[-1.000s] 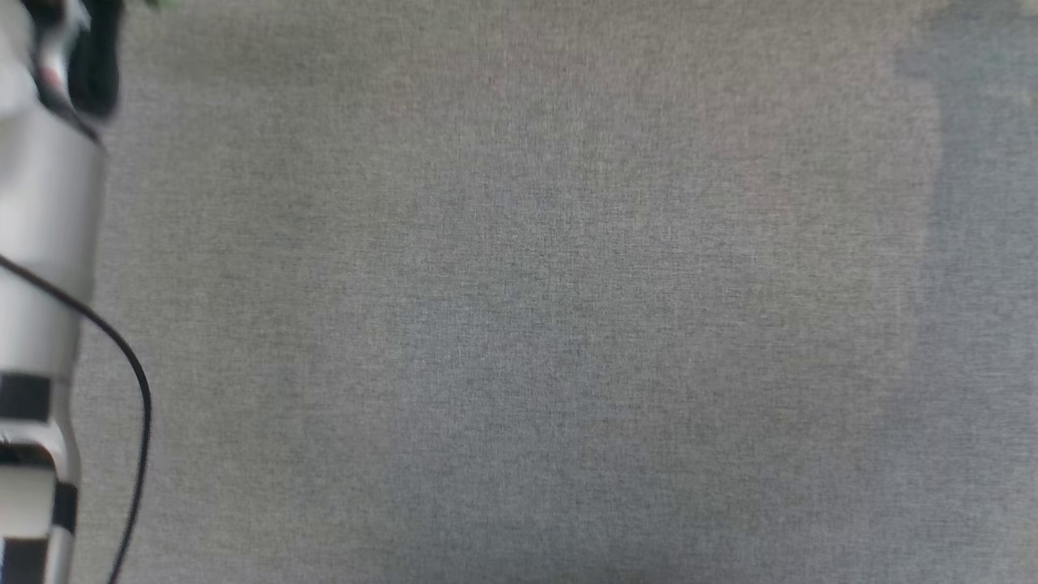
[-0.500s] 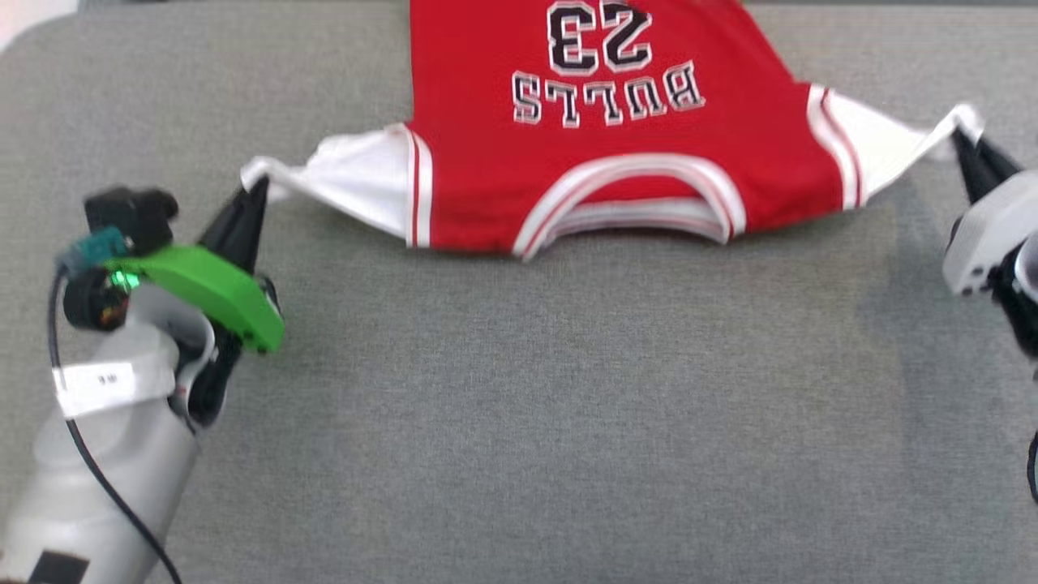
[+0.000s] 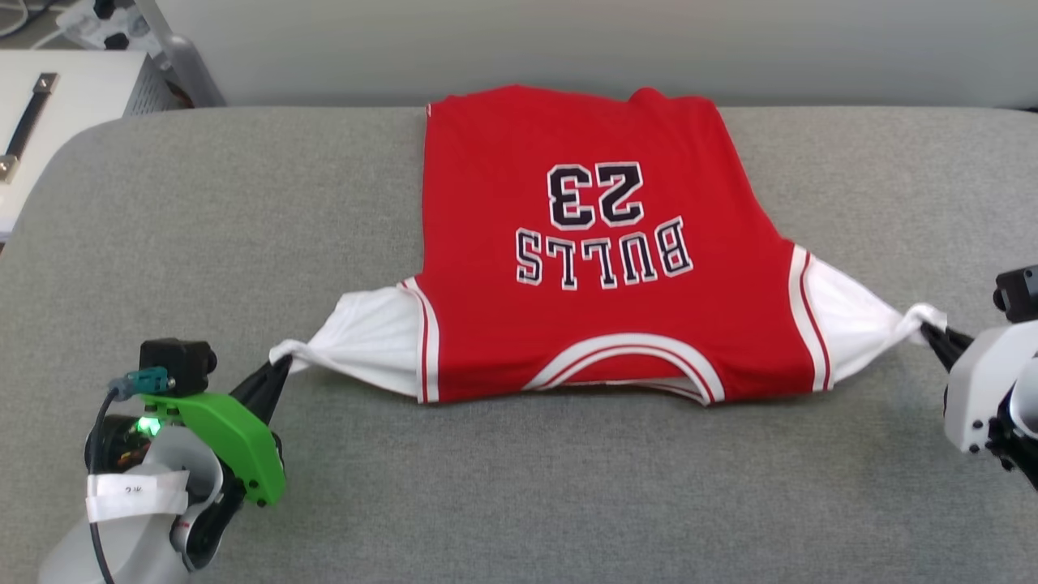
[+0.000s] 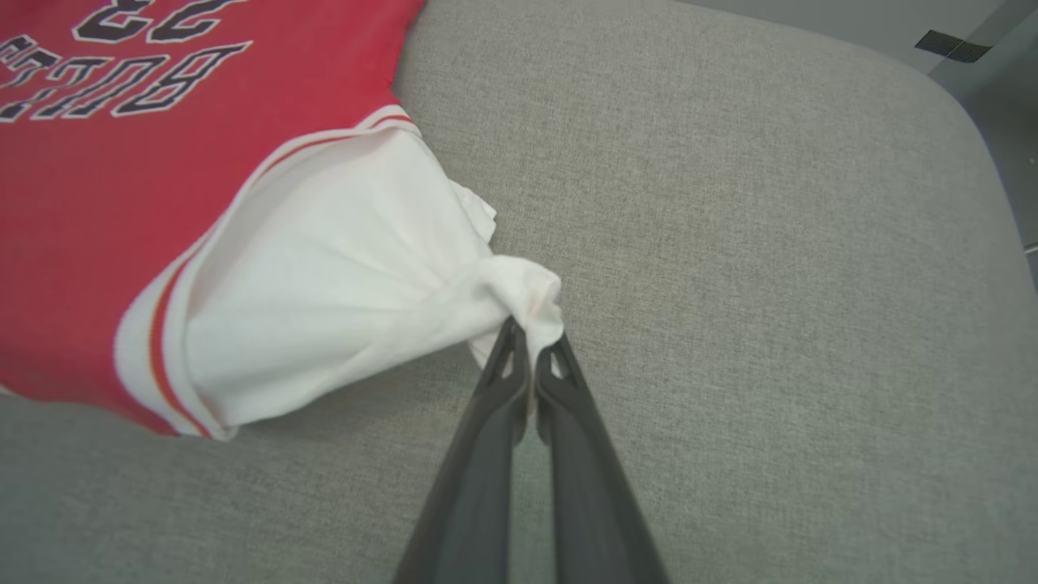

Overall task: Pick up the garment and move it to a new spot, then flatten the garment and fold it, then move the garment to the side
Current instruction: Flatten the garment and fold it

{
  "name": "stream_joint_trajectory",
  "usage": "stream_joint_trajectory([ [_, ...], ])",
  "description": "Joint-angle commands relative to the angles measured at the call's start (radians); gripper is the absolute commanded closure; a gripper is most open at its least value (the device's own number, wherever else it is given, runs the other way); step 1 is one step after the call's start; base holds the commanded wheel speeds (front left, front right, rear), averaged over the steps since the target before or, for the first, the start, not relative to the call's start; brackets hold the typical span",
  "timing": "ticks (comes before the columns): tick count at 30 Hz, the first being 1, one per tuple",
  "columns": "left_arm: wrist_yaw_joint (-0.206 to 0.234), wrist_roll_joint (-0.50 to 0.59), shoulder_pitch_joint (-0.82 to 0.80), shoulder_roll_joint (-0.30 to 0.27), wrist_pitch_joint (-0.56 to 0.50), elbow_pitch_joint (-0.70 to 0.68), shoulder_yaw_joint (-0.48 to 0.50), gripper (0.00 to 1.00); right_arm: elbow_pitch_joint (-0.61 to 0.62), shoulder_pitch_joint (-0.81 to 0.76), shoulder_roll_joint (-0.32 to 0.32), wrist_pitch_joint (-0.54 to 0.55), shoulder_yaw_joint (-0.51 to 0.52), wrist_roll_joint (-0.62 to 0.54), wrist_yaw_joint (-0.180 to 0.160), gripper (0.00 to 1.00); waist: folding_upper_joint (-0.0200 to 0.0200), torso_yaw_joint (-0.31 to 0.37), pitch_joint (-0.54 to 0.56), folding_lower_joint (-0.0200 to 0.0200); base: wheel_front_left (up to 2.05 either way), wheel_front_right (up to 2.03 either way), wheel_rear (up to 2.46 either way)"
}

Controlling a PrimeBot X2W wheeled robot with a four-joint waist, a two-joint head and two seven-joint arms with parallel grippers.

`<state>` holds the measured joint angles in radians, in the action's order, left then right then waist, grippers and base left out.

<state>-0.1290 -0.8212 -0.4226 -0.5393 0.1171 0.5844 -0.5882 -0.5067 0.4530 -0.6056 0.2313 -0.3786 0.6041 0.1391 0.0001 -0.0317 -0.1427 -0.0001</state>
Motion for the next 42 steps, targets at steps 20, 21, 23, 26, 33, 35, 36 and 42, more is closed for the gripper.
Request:
stream_joint_trajectory([
  [20, 0.091, -0.121, 0.328, -0.148, -0.168, -0.377, -0.017, 1.00, 0.382, -0.469, 0.012, 0.515, 0.330, 0.053, -0.008, 1.00, -0.0001, 0.019, 0.085, 0.0001, 0.00, 0.00, 0.00],
  [21, 0.097, -0.118, 0.332, -0.152, -0.174, -0.394, -0.020, 1.00, 0.398, -0.479, 0.023, 0.526, 0.345, 0.043, -0.008, 1.00, -0.0001, 0.018, 0.082, 0.0001, 0.00, 0.00, 0.00],
  [23, 0.119, -0.116, 0.339, -0.154, -0.189, -0.448, -0.026, 1.00, 0.453, -0.504, 0.065, 0.579, 0.391, 0.005, -0.008, 1.00, -0.0001, 0.014, 0.072, 0.0001, 0.00, 0.00, 0.00],
  [26, 0.120, -0.122, 0.336, -0.153, -0.205, -0.480, -0.031, 1.00, 0.484, -0.506, 0.089, 0.604, 0.417, 0.000, -0.008, 0.85, -0.0001, 0.005, 0.060, 0.0001, 0.00, 0.00, 0.00],
  [33, 0.110, -0.111, 0.311, -0.143, -0.231, -0.548, -0.054, 1.00, 0.550, -0.475, 0.083, 0.656, 0.459, -0.010, -0.008, 0.00, -0.0001, -0.027, 0.007, 0.0001, 0.00, 0.00, 0.00],
  [35, 0.111, -0.107, 0.302, -0.143, -0.244, -0.577, -0.061, 1.00, 0.581, -0.445, 0.079, 0.686, 0.472, -0.005, -0.008, 0.00, -0.0001, -0.041, -0.018, 0.0001, 0.00, 0.00, 0.00],
  [36, 0.113, -0.106, 0.298, -0.144, -0.252, -0.594, -0.063, 1.00, 0.600, -0.422, 0.079, 0.705, 0.480, -0.001, -0.008, 0.00, -0.0001, -0.049, -0.030, 0.0001, 0.00, 0.00, 0.00],
  [42, 0.119, -0.095, 0.256, -0.155, -0.295, -0.686, -0.069, 1.00, 0.669, -0.215, 0.078, 0.845, 0.509, 0.005, -0.008, 0.00, -0.0001, -0.107, -0.143, 0.0001, 0.00, 0.00, 0.00],
])
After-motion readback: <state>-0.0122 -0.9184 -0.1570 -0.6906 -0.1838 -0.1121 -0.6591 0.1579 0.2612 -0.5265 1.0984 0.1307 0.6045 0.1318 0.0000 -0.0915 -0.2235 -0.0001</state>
